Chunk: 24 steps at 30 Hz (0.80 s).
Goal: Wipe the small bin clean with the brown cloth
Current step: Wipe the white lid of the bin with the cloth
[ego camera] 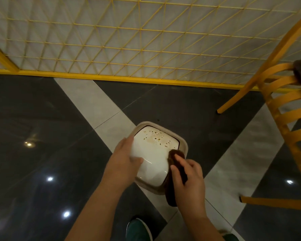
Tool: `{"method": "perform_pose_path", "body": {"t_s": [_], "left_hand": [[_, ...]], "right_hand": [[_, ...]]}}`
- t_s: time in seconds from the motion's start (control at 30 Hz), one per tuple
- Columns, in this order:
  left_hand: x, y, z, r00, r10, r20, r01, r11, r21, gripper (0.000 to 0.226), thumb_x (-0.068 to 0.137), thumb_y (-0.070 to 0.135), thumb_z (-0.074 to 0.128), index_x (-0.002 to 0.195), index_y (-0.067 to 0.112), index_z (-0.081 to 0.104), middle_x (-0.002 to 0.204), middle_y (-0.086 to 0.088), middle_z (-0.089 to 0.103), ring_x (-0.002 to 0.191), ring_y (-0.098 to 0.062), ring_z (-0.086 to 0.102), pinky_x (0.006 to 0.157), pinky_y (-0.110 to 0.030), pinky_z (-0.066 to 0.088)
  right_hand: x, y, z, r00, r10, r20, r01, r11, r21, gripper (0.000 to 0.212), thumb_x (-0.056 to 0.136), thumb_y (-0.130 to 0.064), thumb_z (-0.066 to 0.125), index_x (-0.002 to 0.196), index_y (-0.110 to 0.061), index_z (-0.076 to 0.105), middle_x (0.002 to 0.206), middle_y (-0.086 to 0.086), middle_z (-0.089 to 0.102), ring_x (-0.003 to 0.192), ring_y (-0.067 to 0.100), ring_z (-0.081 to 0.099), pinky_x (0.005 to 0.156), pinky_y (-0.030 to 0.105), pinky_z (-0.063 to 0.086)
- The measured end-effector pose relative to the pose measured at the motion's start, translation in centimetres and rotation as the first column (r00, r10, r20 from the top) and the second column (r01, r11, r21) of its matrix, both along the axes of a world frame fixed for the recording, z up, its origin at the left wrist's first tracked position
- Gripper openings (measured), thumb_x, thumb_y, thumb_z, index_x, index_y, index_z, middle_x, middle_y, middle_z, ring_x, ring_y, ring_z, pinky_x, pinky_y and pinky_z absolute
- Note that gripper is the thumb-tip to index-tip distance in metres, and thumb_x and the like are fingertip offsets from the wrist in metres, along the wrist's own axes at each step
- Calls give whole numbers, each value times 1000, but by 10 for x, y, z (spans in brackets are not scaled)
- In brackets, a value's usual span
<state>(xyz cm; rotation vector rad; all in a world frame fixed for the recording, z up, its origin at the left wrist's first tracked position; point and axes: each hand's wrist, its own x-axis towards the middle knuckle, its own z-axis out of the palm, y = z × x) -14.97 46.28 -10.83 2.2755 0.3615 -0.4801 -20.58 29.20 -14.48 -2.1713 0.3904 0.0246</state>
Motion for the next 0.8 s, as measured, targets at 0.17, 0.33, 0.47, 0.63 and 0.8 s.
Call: {"method": "perform_pose_path", "body": {"t_s": [0.17, 0.33, 0.47, 0.63, 0.8], "left_hand": [[-7, -23, -24, 994, -100, -46, 106, 981, 161, 69, 99, 50, 25, 148, 34, -22, 153, 5, -36, 141, -27, -32, 116, -51, -3], [-8, -24, -33, 993, -111, -29, 114, 965, 234, 70, 97, 54, 19, 145, 34, -28, 151, 3, -40, 140, -27, -34, 116, -49, -6], [-8, -26, -32, 996, -94, 0, 92, 972, 215, 68, 98, 52, 19, 146, 34, -25, 151, 3, -39, 140, -26, -34, 116, -47, -7], [-9, -24, -33, 994, -112, 0, 109, 973, 201, 67, 99, 51, 21, 145, 36, -25, 150, 5, -41, 138, -23, -37, 115, -45, -10], [-7, -24, -32, 994, -112, -9, 111, 968, 226, 67, 99, 50, 22, 147, 34, -21, 152, 4, -38, 140, -25, -33, 116, -46, -9]], "right_hand": [[-2, -3, 4, 919, 337, 202, -265, 911, -315, 31, 86, -21, 62, 116, -30, 66, 118, -9, 58, 110, 5, 46, 92, 12, 34], [25, -40, -13, 987, 145, 75, -125, 967, -222, 31, 92, -20, 56, 119, -36, 60, 119, -12, 56, 116, 7, 48, 98, 18, 35], [4, -14, -10, 996, 60, 59, -52, 991, -121, 33, 92, -18, 56, 119, -36, 60, 123, -10, 54, 117, 7, 48, 100, 22, 36], [1, -8, -5, 906, 357, 227, -284, 911, -298, 28, 87, -20, 58, 112, -26, 68, 116, -5, 61, 109, 10, 50, 92, 14, 38], [48, -28, -14, 990, 123, 74, -115, 988, -99, 27, 96, -20, 51, 113, -35, 65, 119, -12, 57, 112, 3, 48, 98, 17, 40]]}}
